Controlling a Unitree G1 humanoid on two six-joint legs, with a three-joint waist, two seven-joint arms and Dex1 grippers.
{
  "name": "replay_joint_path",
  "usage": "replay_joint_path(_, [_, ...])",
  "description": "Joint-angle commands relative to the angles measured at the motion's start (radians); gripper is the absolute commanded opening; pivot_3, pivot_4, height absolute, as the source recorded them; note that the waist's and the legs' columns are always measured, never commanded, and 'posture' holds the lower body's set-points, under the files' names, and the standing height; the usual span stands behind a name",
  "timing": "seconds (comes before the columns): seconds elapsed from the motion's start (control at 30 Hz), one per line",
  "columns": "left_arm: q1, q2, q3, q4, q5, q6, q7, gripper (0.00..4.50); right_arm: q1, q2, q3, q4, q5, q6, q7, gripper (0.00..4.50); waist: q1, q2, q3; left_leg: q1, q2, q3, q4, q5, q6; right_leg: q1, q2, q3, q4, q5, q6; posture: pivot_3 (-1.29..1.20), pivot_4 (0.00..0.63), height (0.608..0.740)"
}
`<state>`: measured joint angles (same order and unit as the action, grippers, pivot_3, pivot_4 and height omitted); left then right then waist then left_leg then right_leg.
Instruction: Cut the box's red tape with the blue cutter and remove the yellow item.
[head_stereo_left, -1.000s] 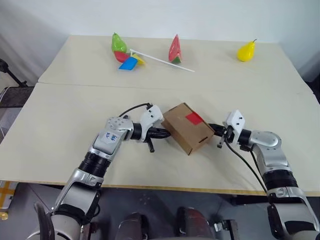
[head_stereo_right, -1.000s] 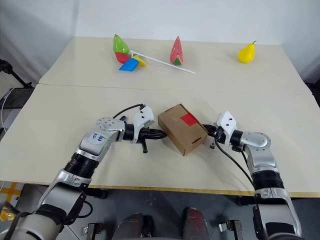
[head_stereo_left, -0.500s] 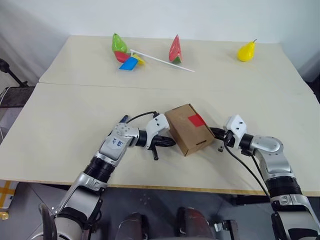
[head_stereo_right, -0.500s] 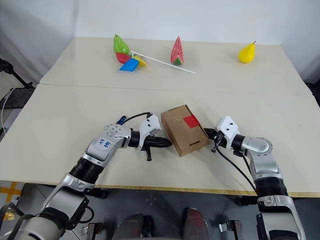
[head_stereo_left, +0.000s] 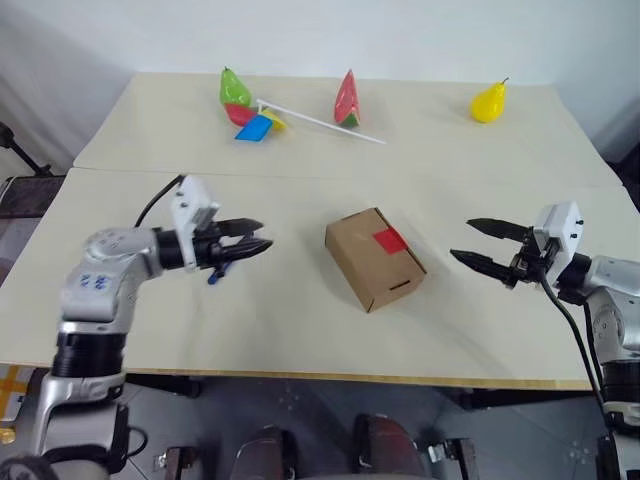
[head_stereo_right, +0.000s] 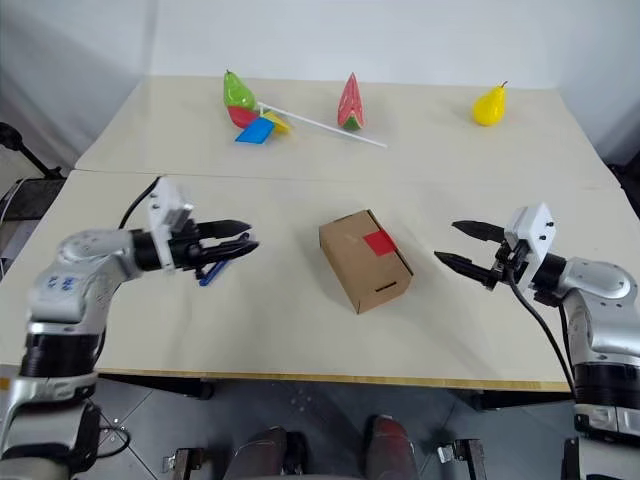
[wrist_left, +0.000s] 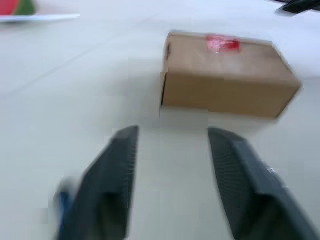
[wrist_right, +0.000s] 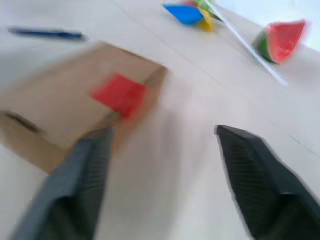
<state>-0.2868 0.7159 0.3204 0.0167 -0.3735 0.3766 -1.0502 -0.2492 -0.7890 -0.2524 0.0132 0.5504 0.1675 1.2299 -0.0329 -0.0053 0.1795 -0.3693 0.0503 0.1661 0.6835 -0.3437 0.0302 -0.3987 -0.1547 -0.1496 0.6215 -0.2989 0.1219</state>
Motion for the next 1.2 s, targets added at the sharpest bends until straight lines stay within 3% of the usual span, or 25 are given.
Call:
replay_joint_path(0.03, [0.190, 0.084, 0.280, 0.103, 0.007, -0.180, 0.003, 3.54, 0.081, 0.002, -0.042, -0.195, 0.074, 0.023, -0.003, 4.50, 0.001, -0.002, 0.001, -0.001, 0.001, -0.001, 0.000, 0.000, -0.001, 0.000, 0.001, -0.001, 0.000, 0.000, 0.000, 0.00, 0.150, 0.740])
replay_joint_path(0.13, [0.338, 0.141, 0.414, 0.216, -0.002, -0.224, 0.001, 4.49, 0.103, 0.045, -0.058, -0.211, 0.061, -0.030, -0.040, 4.50, 0.004, -0.004, 0.001, -0.001, 0.001, 0.000, 0.000, -0.001, 0.000, 0.000, 0.000, -0.001, -0.002, 0.000, -0.001, 0.00, 0.150, 0.740])
replay_joint_path(0.27, [0.524, 0.141, 0.600, 0.311, -0.035, -0.233, 0.031, 4.49, 0.155, 0.098, -0.095, -0.298, 0.177, 0.008, -0.061, 4.50, 0.018, -0.004, 0.001, -0.001, -0.006, -0.001, 0.001, -0.004, 0.006, -0.001, -0.012, -0.002, -0.004, 0.000, 0.000, 0.00, 0.150, 0.740])
replay_joint_path(0.47, [0.612, 0.093, 0.600, 0.196, -0.083, -0.190, 0.051, 4.49, 0.236, 0.140, -0.072, -0.395, 0.174, -0.029, -0.068, 4.50, 0.037, -0.004, 0.000, -0.001, -0.005, -0.005, 0.001, -0.007, 0.004, 0.000, -0.013, -0.001, -0.003, 0.000, 0.000, 0.00, 0.150, 0.740])
replay_joint_path(0.6, [0.514, 0.039, 0.433, -0.080, -0.158, -0.037, 0.151, 4.49, 0.250, 0.125, -0.063, -0.432, 0.191, -0.020, -0.051, 4.50, 0.041, -0.004, 0.000, -0.001, -0.005, -0.005, 0.001, -0.007, 0.003, 0.001, -0.012, -0.001, -0.003, 0.000, 0.000, 0.00, 0.150, 0.740])
replay_joint_path(0.7, [0.395, 0.000, 0.302, -0.151, -0.126, -0.026, 0.230, 4.49, 0.250, 0.114, -0.064, -0.438, 0.198, -0.007, -0.047, 4.50, 0.043, -0.005, 0.000, -0.001, -0.006, -0.005, 0.001, -0.006, 0.005, 0.003, -0.012, 0.000, -0.002, 0.001, 0.000, 0.00, 0.150, 0.740])
replay_joint_path(0.93, [0.096, -0.102, -0.026, -0.035, 0.019, 0.039, 0.396, 4.49, 0.278, 0.083, -0.041, -0.476, 0.193, 0.015, -0.039, 4.50, 0.030, -0.004, -0.001, 0.000, -0.006, -0.001, 0.001, -0.005, 0.004, 0.003, -0.007, -0.006, 0.000, 0.001, 0.001, 0.00, 0.150, 0.740])
replay_joint_path(1.2, [0.001, -0.126, -0.177, 0.127, 0.118, 0.023, 0.411, 4.49, 0.334, 0.098, -0.051, -0.505, 0.163, -0.002, -0.094, 4.50, 0.035, -0.004, -0.002, 0.000, -0.005, 0.000, 0.001, -0.005, 0.004, 0.002, -0.005, -0.006, -0.001, 0.001, 0.001, 0.00, 0.150, 0.740])
